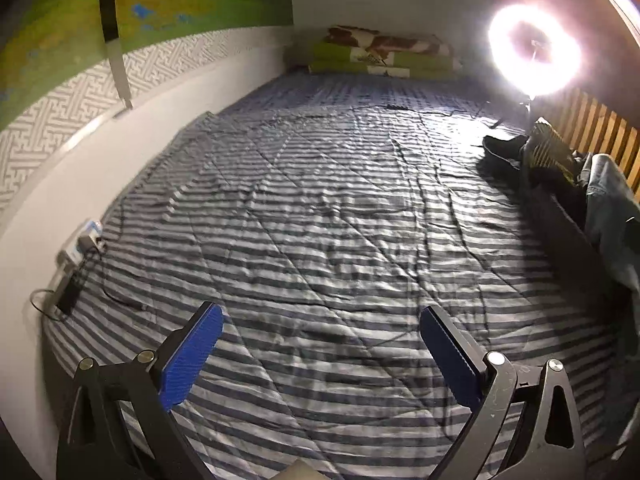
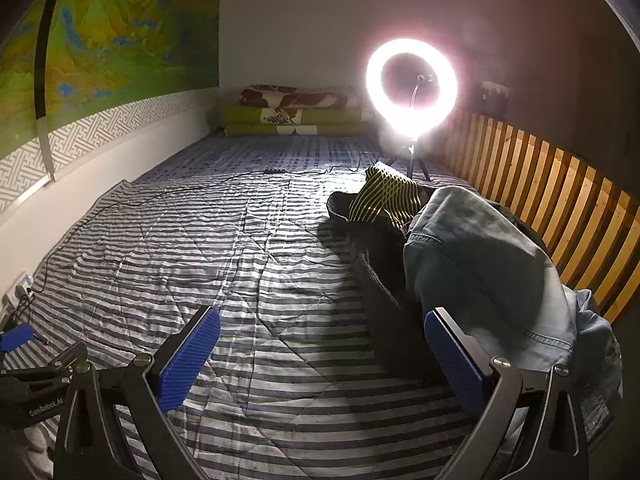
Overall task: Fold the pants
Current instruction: 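Move the right gripper toward the clothes pile by the bed rail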
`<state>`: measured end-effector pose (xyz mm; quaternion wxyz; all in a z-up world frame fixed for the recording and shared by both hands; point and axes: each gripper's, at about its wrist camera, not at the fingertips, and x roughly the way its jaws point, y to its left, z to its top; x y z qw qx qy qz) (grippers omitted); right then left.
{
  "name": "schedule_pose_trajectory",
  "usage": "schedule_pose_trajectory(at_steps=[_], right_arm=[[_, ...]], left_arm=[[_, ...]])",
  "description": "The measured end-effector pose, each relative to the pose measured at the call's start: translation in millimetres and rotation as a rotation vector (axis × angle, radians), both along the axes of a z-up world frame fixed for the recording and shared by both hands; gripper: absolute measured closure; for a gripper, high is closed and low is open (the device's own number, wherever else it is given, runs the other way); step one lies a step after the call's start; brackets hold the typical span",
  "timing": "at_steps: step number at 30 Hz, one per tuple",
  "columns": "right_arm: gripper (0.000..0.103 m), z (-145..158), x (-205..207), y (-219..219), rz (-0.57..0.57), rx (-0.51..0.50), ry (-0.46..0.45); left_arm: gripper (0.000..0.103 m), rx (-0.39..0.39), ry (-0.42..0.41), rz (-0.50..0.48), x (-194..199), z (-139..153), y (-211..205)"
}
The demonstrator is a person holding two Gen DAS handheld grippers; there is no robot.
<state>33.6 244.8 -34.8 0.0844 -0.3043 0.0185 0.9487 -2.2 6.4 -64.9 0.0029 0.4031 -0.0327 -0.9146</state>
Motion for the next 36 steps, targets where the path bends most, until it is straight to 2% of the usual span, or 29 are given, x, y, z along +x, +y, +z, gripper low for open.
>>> schedule_pose_trajectory(at_steps=[7, 10, 16, 20, 22, 25, 30, 33, 36], right_arm=[[0.002, -0.3, -1.2, -3.7, 0.010, 0.009, -0.003], [0.002, -1.3, -2.3, -6.5, 0.019, 0.017, -0.007], [0.002, -0.3, -6.9, -2.7, 0.026, 0.025, -0.010], [0.002, 1.1, -19.8, 2.1, 0.077, 0.036, -0.031], [0.002, 0.5, -32.2, 10.8, 0.107, 0.000, -0.064], [0.002, 1.9, -51.3, 33.0, 0.113, -0.061, -0.081], [0.002, 13.6, -87.9, 74.0, 0.057, -0.059, -0.098], [0.002, 20.9, -97.9, 90.3, 0.036, -0.128, -0.104], [0.002, 25.4, -101.9, 90.4, 0.031, -0.091, -0.092]], left_arm=[[0.002, 0.041, -0.042, -0.026, -3.0, -2.8, 1.3], [0.002, 0.014, -0.011, -0.018, -1.9, 2.2, 2.6], [0.003, 0.122, -0.103, -0.001, -10.5, -6.7, -11.7], [0.010, 0.122, -0.085, -0.001, -7.9, -7.0, -8.4], [0.010, 0.118, -0.091, -0.003, -9.0, -6.5, -4.8], [0.010, 0.154, -0.120, -0.006, -13.3, -7.5, -4.6], [0.010, 0.203, -0.159, -0.001, -17.8, -13.7, -3.5], [0.010, 0.192, -0.135, -0.003, -17.0, -8.4, -1.2], [0.010, 0.191, -0.117, -0.009, -15.5, -2.1, 0.2]])
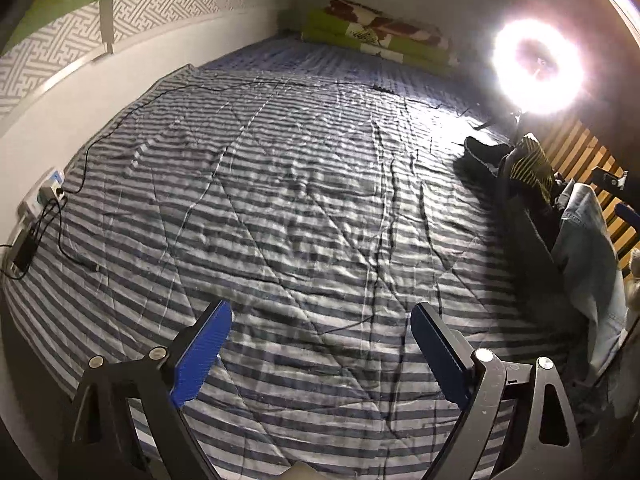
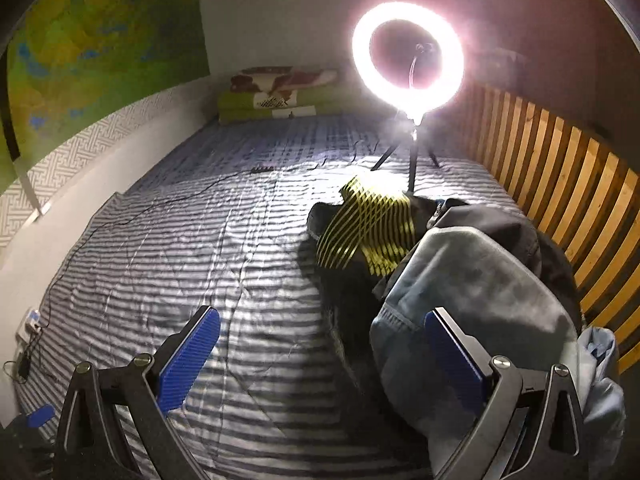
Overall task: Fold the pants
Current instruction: 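Move the right gripper toward the clothes pile by the bed rail, then grasp the black shorts with yellow print with the right gripper and lift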
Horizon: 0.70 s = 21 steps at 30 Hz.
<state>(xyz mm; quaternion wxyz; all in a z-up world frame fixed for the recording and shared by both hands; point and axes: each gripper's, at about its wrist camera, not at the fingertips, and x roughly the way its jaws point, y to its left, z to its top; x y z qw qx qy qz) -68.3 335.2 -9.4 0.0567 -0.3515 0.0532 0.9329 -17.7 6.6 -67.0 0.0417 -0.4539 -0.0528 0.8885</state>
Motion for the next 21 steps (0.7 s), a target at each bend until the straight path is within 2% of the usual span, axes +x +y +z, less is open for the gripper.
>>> schedule_pose_trajectory(at_steps=[2, 6, 10, 15, 18, 20, 21], right_arm=[[0.002, 0.1, -5.3, -5.0, 0.008, 0.045, 0.000], [0.002, -3.4, -17.4, -7.8, 0.015, 0.066, -0.017], [0.002, -6.7, -33.0, -13.8, 0.028, 0.093, -0.039], [0.002, -13.1, -57.2, -13.9, 0.051, 0.075, -0.088], [0.002, -12.9, -77.4, -2.2, 0.053, 0.045, -0.129], [0.005, -8.9, -91.5, 14.9, 0.011, 0.019, -0.143], [0.010, -7.1, -98.4, 23.7, -0.011, 0.009, -0.149]], left_arm=[[0.010, -0.006, 0.004, -0.005, 1.0, 1.4, 1.2], [0.010, -0.049, 0.013, -0.022, 2.3, 5.0, 6.1], [0.010, -0.059, 0.023, -0.024, 1.8, 8.4, 6.9], [0.010, -0.077, 0.031, -0.040, -1.8, 9.8, 8.5], [0.010, -0.074, 0.014, -0.013, -7.0, 7.9, 3.1], [0.010, -0.075, 0.014, 0.002, -10.6, 7.8, -2.0], [0.010, -0.076, 0.016, 0.009, -12.3, 8.0, -4.5]])
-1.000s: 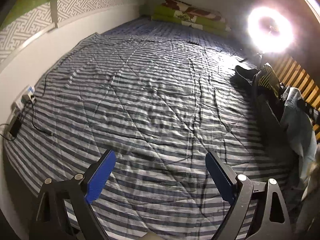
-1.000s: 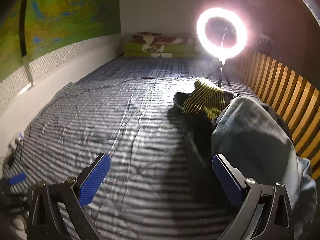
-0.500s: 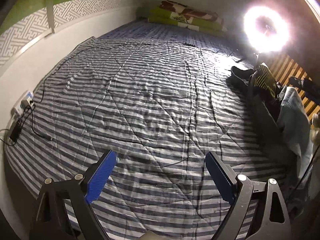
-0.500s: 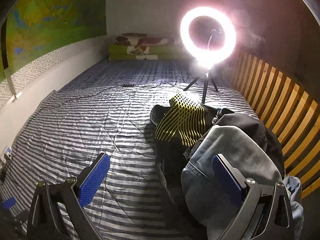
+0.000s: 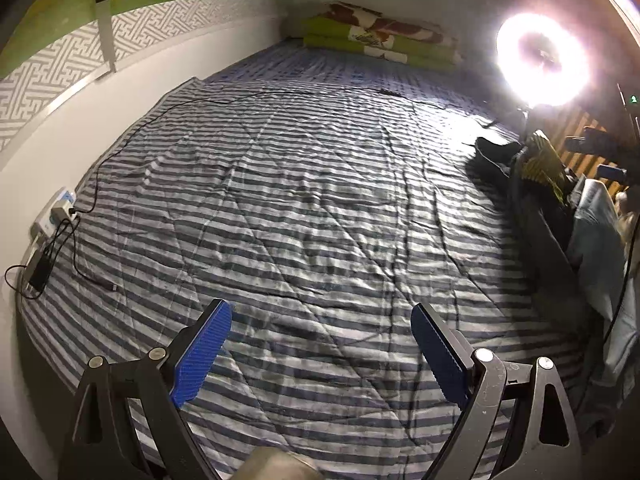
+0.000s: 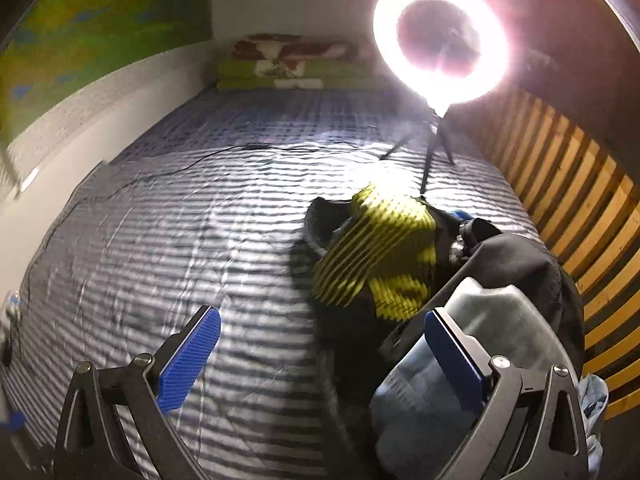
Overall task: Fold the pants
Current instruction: 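Grasp the black shorts with yellow print with the right gripper and lift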
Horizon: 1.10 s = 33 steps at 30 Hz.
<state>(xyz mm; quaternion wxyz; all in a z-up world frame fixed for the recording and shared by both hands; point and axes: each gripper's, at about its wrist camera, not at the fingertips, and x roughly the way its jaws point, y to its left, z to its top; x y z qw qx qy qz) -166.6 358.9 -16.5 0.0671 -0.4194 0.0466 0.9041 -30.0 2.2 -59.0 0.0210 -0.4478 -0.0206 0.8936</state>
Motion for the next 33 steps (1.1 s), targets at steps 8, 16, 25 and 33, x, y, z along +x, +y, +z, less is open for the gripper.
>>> schedule_pose_trajectory(at_steps=[8, 16, 25, 33], right_arm=[[0.017, -17.2, -49.2, 30.7, -0.069, -0.019, -0.094], [0.043, -63.2, -86.1, 36.5, -0.155, -0.026, -0.212], [0.100, -5.1, -52.2, 52.2, -0.148, -0.080, -0.083], [0.100, 109.5, -22.7, 11.5, -0.015, -0.091, 0.123]], left_arm=[[0.010, 0.000, 0.005, 0.015, -10.2, -1.0, -3.1], [0.010, -0.020, -0.012, -0.031, -7.1, -9.6, 4.5], [0.010, -0.027, 0.034, 0.021, -2.6, -2.6, -11.0], [0.010, 0.009, 0.067, 0.046, -2.0, 11.4, -24.7]])
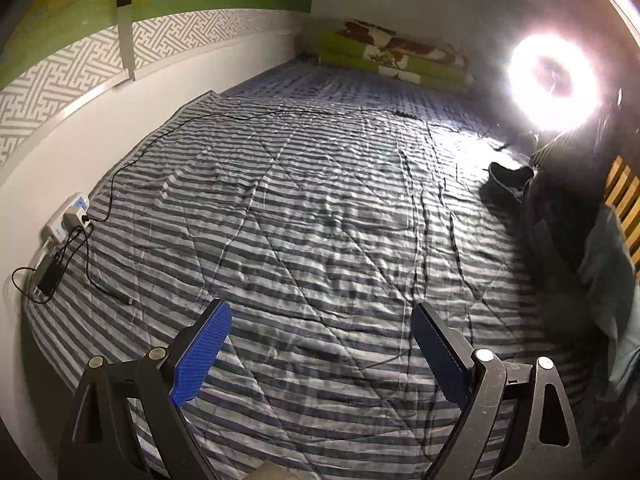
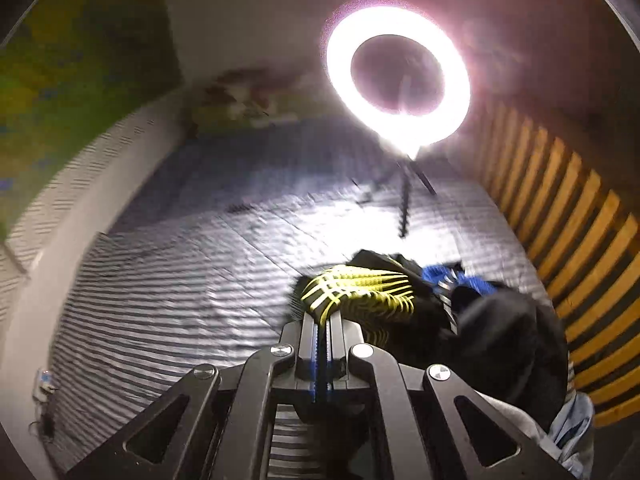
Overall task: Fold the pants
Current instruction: 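Grasp the black shorts with yellow print with the right gripper and lift, then pull the black shorts out of the pile and lay them on the sheet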
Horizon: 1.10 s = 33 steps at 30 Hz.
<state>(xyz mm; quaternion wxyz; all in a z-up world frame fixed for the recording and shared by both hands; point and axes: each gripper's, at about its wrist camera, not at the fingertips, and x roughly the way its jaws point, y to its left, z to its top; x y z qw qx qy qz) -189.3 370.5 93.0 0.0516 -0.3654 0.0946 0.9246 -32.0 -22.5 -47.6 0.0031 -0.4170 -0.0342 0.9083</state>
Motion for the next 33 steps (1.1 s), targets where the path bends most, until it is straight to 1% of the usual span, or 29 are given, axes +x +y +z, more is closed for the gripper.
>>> schedule_pose_trajectory(at_steps=[2, 3, 5, 8, 11, 12, 15, 17, 20, 21, 23, 24, 25, 26, 27, 28, 30, 31, 32, 33], right_arm=[[0.100, 30.6, 7.2, -20.4, 0.050, 0.001, 0.053], [0.100, 41.0, 7.8, -32.8, 0.072, 0.000, 0.069], [0.100, 58.5, 12.5, -50.8, 0.121, -0.014, 0.091], [0.100, 90.2, 24.6, -94.6, 0.234, -0.007, 0.146], [0.100, 112.5, 37.1, -132.3, 0.326, -0.002, 0.188], [0.100, 121.9, 43.3, -151.0, 0.377, -0.011, 0.206], [0.101, 134.0, 61.2, -185.9, 0.479, -0.030, 0.237], [0.101, 130.2, 69.2, -204.4, 0.528, -0.030, 0.233], [0.100, 99.5, 84.3, -223.9, 0.595, -0.046, 0.178], [0.100, 75.0, 89.8, -227.3, 0.622, -0.060, 0.129], [0.100, 35.1, 99.3, -228.2, 0.636, -0.070, 0.053], [0.099, -1.2, 108.2, -227.7, 0.636, -0.077, -0.024], [0.096, -27.9, 114.2, -225.7, 0.633, -0.079, -0.085], [0.096, -62.2, 123.6, -223.4, 0.648, -0.089, -0.168], [0.093, -96.9, 134.7, -220.0, 0.667, -0.101, -0.258], [0.089, -120.9, 142.6, -216.0, 0.670, -0.110, -0.314], [0.084, -163.6, 157.1, -198.4, 0.631, -0.133, -0.406], [0.079, -181.7, 161.9, -184.7, 0.596, -0.173, -0.437], [0.075, -191.8, 166.6, -174.1, 0.563, -0.208, -0.450], [0.066, -202.0, 168.4, -153.1, 0.499, -0.249, -0.452]], left_arm=[[0.010, 0.018, 0.009, 0.016, 0.2, 4.7, -5.8], [0.010, 0.023, 0.013, 0.016, 0.6, 7.6, -8.3], [0.010, 0.012, 0.029, 0.019, 1.2, 15.9, -14.9], [0.010, -0.003, 0.054, 0.043, 2.2, 29.9, -31.6], [0.010, 0.009, 0.067, 0.085, 2.4, 44.5, -57.2], [0.010, 0.012, 0.075, 0.099, 3.4, 49.8, -65.3], [0.010, 0.004, 0.108, 0.143, 8.0, 68.1, -93.2], [0.010, -0.010, 0.119, 0.157, 12.6, 77.9, -112.2], [0.010, -0.023, 0.129, 0.176, 19.2, 84.8, -137.0], [0.010, -0.027, 0.125, 0.180, 20.3, 85.0, -142.6], [0.010, -0.038, 0.112, 0.183, 21.7, 82.0, -154.2], [0.009, -0.044, 0.102, 0.179, 22.0, 78.1, -158.7], [0.010, -0.052, 0.093, 0.174, 21.6, 73.6, -160.4], [0.009, -0.058, 0.085, 0.170, 20.9, 69.3, -160.4], [0.009, -0.061, 0.075, 0.166, 18.9, 64.1, -159.7], [0.009, -0.061, 0.057, 0.158, 14.8, 55.3, -157.2], [0.009, -0.056, 0.028, 0.131, 9.4, 42.1, -148.4], [0.009, -0.056, 0.010, 0.109, 5.4, 34.9, -139.7], [0.009, -0.058, -0.004, 0.084, 1.9, 28.4, -130.7], [0.009, -0.060, -0.014, 0.059, 0.3, 23.2, -121.2]])
